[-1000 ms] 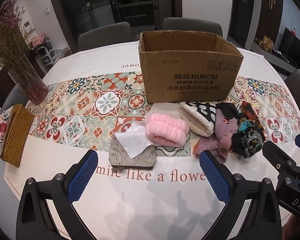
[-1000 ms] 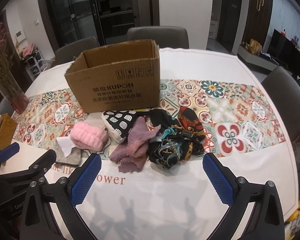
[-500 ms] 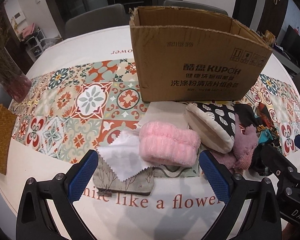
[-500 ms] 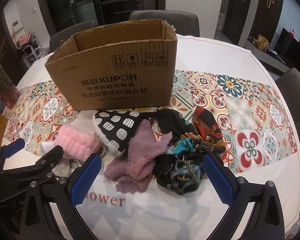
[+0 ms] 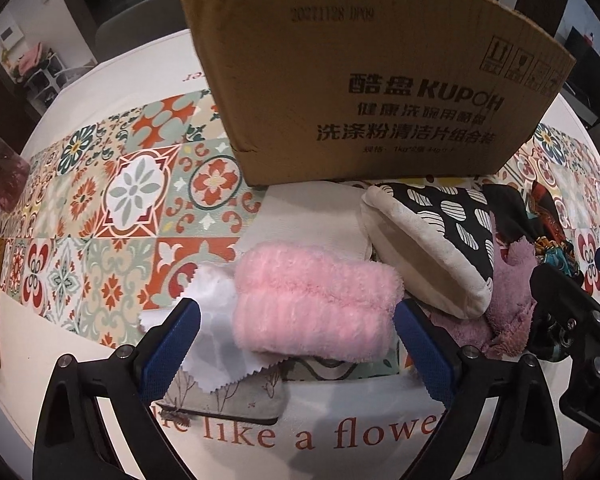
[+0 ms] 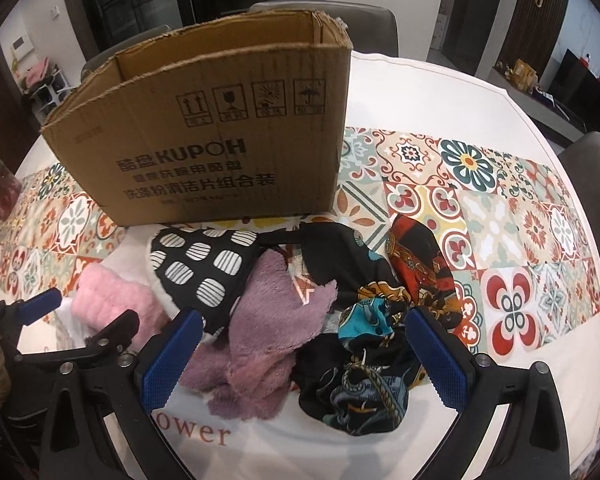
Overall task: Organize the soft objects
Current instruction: 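Grasp the pink fuzzy hair band with the left gripper while the right gripper grasps the black-and-white oven mitt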
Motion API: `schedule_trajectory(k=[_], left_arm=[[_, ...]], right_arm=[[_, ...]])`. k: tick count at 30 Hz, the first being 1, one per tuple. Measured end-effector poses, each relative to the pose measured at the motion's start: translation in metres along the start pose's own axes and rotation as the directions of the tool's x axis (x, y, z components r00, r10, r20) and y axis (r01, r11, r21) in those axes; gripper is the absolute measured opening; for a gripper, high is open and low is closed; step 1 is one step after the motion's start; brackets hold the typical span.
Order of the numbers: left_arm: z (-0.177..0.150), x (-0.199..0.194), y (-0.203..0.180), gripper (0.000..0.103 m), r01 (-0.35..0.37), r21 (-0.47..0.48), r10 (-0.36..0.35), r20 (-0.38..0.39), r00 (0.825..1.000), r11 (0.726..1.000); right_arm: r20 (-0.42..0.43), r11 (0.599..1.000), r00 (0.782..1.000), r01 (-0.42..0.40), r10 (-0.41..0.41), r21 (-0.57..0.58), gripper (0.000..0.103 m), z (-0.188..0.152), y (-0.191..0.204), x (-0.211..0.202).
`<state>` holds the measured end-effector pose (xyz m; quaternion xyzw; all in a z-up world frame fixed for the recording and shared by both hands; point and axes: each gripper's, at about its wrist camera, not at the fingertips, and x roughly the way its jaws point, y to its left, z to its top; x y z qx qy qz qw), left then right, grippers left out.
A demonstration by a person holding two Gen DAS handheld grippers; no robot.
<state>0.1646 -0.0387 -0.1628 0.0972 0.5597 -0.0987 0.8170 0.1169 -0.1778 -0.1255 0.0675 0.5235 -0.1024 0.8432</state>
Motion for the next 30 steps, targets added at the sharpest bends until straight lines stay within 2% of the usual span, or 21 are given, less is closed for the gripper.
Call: schedule_trajectory(k=[4, 8, 13, 17, 21, 24, 30], left_arm=[[0.002, 0.009, -0.005, 0.094, 0.003, 0.014, -0.003, -0.016, 1.0, 1.0], [0.002, 0.019, -0.008, 0.084, 0.025, 0.024, -0.024, -0.039, 0.999, 0.999], [0.002, 0.02, -0.007, 0.079, 0.056, 0.025, -0.055, -0.018, 0.998, 0.998], [0.003, 0.022, -0.001, 0.057, 0.097, 0.015, -0.097, -0.003, 0.995, 0.995], [0.003, 0.016, 0.003, 0.03, 0.12, 0.016, -0.12, 0.019, 0.993, 0.993], [0.004, 0.009, 0.004, 0.024, 0.127, 0.018, -0.128, 0.025, 0.991, 0.992], [0.004, -0.005, 0.017, 0.022, 0.138, -0.008, -0.137, 0.055, 0.989, 0.99]], right_arm=[[-0.018, 1.0, 1.0, 0.0, 0.0, 0.009, 0.102, 0.001, -0.003, 0.009], [-0.026, 1.0, 1.0, 0.002, -0.001, 0.009, 0.102, 0.003, -0.005, 0.016], [-0.022, 1.0, 1.0, -0.006, 0.006, 0.006, 0.102, 0.007, -0.003, 0.02], [-0.015, 1.0, 1.0, -0.006, 0.006, -0.001, 0.102, 0.008, -0.001, 0.018], [-0.013, 1.0, 1.0, -0.006, 0.006, -0.005, 0.102, 0.008, 0.002, 0.015], [-0.009, 1.0, 1.0, -0.007, 0.007, -0.008, 0.103, 0.008, 0.004, 0.012], [0.017, 0.999, 1.0, -0.022, 0.023, -0.034, 0.103, 0.01, 0.019, 0.001]])
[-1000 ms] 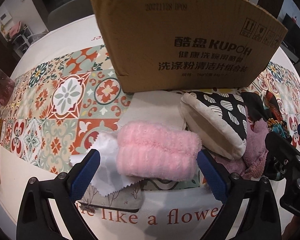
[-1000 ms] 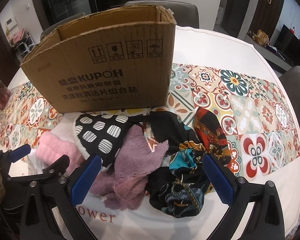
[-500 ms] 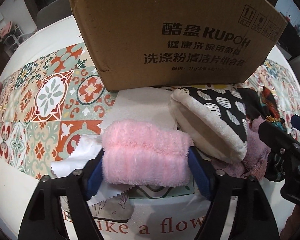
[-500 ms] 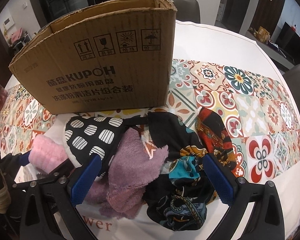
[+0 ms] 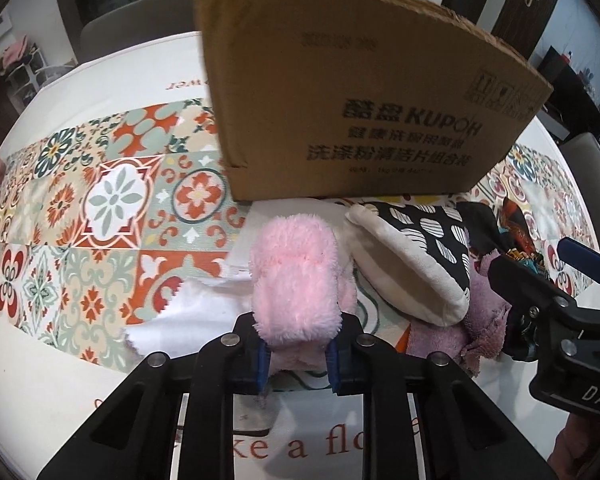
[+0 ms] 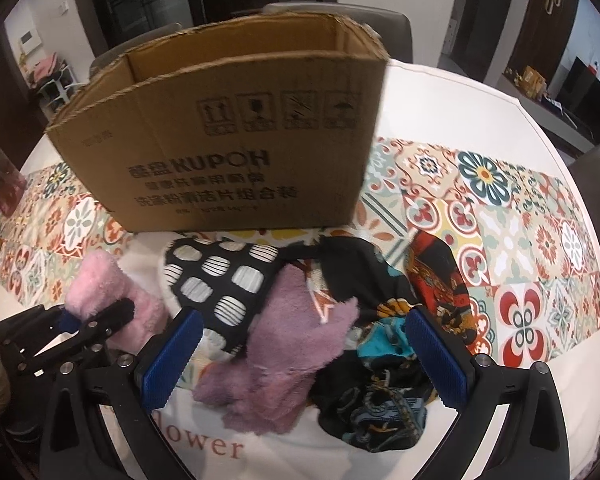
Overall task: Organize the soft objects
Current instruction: 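Grasp the pink fuzzy hair band with the left gripper while the right gripper grasps the black-and-white oven mitt, then lift both items and drop them into the cardboard box, opening both grippers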
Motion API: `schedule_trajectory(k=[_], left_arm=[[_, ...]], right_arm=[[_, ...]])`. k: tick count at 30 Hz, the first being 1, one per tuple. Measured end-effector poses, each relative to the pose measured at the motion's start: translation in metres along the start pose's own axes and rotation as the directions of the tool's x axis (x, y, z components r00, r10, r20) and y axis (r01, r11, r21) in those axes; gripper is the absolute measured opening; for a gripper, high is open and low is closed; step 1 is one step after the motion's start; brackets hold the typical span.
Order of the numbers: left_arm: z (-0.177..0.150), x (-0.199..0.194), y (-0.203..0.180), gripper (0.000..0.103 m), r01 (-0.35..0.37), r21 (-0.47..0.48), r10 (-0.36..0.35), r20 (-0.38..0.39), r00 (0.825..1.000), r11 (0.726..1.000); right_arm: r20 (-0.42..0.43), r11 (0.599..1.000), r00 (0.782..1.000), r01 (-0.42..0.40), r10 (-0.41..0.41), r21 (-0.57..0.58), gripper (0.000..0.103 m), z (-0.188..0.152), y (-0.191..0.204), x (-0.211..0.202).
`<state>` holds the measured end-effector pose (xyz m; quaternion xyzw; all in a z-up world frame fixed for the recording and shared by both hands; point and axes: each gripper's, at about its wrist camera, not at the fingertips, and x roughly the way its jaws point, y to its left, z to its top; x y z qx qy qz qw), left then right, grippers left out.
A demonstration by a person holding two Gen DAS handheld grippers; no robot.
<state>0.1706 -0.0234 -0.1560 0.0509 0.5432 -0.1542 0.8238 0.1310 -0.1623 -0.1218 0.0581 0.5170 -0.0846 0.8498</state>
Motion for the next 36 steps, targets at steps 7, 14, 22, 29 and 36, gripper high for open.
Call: schedule_trajectory(k=[7, 14, 22, 29, 36], left_arm=[[-0.002, -0.015, 0.024, 0.021, -0.05, -0.019, 0.05, 0.026, 0.998, 0.999], [-0.002, -0.023, 0.049, 0.021, -0.076, -0.054, 0.079, 0.047, 0.996, 0.996], [-0.002, -0.016, 0.059, 0.021, -0.069, -0.051, 0.072, 0.046, 0.996, 0.996], [-0.001, -0.011, 0.06, 0.021, -0.061, -0.056, 0.063, 0.043, 0.997, 0.997], [0.0, -0.019, 0.055, 0.021, -0.061, -0.053, 0.064, 0.057, 0.996, 0.997]], right_arm=[[0.008, 0.999, 0.999, -0.044, 0.044, -0.023, 0.103, 0.008, 0.024, 0.005], [-0.007, 0.996, 0.998, -0.061, 0.06, -0.066, 0.102, 0.015, 0.052, 0.017], [-0.089, 0.996, 0.994, -0.067, 0.062, -0.058, 0.072, 0.013, 0.061, 0.045], [-0.101, 0.997, 0.994, -0.043, 0.037, -0.06, 0.052, 0.014, 0.06, 0.053], [-0.089, 0.997, 0.994, -0.061, 0.056, -0.047, 0.034, 0.012, 0.051, 0.043]])
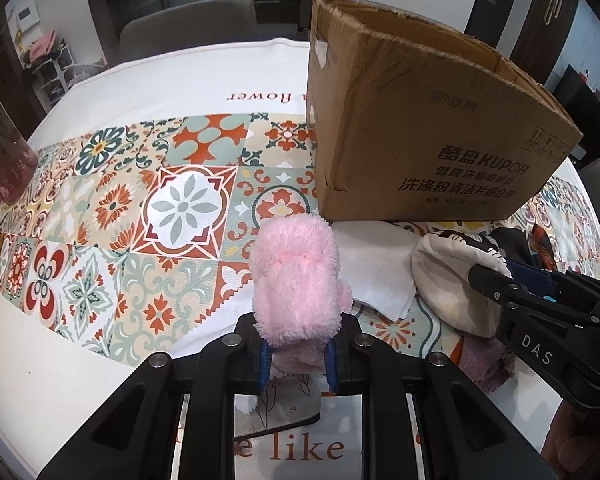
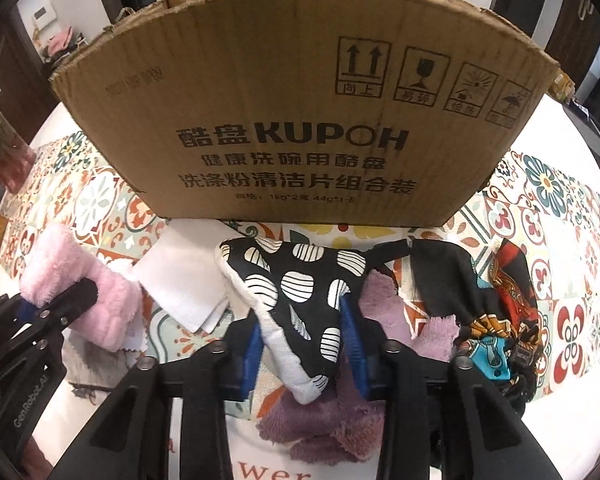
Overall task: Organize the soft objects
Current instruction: 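Lift both items and drop them into the cardboard box, opening both grippers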
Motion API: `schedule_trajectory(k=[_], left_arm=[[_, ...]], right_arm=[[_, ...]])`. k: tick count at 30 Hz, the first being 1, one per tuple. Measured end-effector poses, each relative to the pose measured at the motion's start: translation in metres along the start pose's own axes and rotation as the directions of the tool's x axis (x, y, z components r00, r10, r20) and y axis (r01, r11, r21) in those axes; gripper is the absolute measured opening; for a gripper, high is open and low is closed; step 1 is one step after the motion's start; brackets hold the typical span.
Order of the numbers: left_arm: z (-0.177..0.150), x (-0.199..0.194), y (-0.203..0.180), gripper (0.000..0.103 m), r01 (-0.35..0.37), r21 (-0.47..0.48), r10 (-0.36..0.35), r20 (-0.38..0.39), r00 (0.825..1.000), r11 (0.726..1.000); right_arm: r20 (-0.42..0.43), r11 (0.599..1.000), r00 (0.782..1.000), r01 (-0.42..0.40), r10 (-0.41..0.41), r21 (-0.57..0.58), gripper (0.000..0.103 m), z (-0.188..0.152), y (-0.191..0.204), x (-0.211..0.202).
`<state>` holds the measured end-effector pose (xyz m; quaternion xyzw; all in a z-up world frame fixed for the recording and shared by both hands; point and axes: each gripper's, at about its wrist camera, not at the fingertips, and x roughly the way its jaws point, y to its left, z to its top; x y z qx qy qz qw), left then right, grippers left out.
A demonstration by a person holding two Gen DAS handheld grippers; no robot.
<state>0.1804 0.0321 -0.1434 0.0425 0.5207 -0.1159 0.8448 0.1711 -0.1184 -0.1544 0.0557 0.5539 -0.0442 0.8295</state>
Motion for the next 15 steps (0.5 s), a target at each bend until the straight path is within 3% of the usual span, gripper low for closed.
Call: schedule_trajectory(k=[15], left_arm=[[-0.001, -0.072, -0.02, 0.021, 0.0, 0.028, -0.003, 0.113, 0.994, 1.0]], right_arm=[[0.129, 1.0, 0.992, -0.014, 0.014, -0.001, 0.03, -0.008, -0.006, -0.082]])
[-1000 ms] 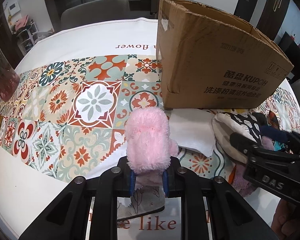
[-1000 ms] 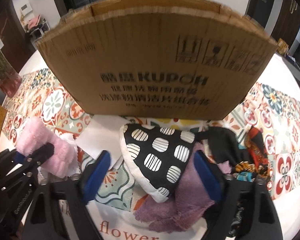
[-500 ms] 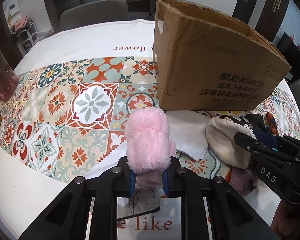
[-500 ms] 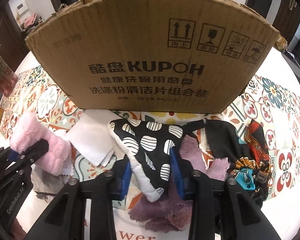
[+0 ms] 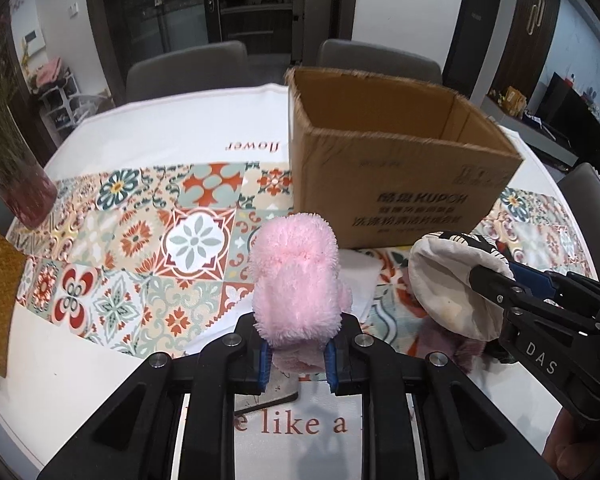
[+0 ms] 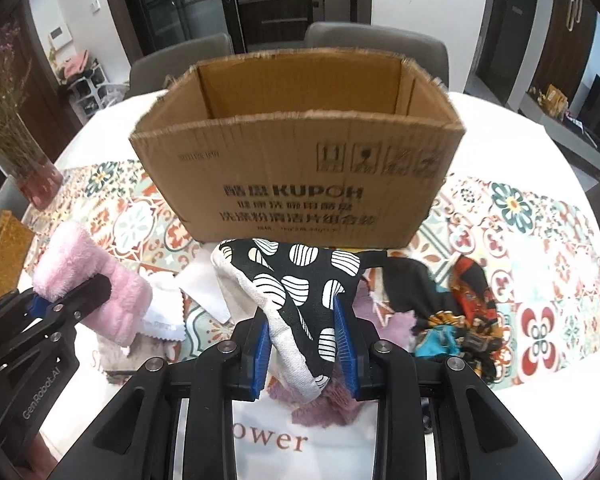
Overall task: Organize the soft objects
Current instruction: 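Lift both items and drop them into the cardboard box, opening both grippers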
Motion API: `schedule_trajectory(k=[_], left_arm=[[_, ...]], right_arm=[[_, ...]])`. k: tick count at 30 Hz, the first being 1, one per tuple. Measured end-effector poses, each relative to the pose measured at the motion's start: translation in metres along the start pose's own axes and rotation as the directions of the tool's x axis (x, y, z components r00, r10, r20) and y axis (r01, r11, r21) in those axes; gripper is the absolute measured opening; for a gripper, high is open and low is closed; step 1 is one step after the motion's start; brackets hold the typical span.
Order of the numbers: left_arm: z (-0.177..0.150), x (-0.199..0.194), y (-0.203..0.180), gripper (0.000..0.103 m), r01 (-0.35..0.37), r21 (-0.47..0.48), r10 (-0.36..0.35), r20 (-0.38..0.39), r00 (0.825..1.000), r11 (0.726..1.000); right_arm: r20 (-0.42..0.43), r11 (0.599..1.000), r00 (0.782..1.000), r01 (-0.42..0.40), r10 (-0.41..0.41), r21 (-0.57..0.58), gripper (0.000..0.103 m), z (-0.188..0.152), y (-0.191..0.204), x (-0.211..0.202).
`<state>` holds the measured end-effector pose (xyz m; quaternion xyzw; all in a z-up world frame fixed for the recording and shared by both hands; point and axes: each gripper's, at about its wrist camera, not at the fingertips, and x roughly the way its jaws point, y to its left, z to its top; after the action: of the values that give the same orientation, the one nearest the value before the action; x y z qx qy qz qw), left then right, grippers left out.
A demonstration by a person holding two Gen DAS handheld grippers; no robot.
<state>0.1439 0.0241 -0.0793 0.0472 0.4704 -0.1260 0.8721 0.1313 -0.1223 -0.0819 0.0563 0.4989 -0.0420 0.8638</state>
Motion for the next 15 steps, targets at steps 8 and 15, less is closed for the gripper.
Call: schedule_trajectory(k=[8, 15], left_arm=[[0.017, -0.035, -0.015, 0.021, -0.002, 0.026, 0.0, 0.07, 0.998, 1.0], [0.044, -0.059, -0.027, 0.021, 0.011, 0.048, -0.018, 0.131, 0.991, 0.999]], right_arm=[[0.058, 1.0, 0.998, -0.013, 0.013, 0.012, 0.03, 0.014, -0.005, -0.033], [0.144, 1.0, 0.99, -0.001, -0.002, 0.017, 0.03, 0.034, -0.011, -0.065]])
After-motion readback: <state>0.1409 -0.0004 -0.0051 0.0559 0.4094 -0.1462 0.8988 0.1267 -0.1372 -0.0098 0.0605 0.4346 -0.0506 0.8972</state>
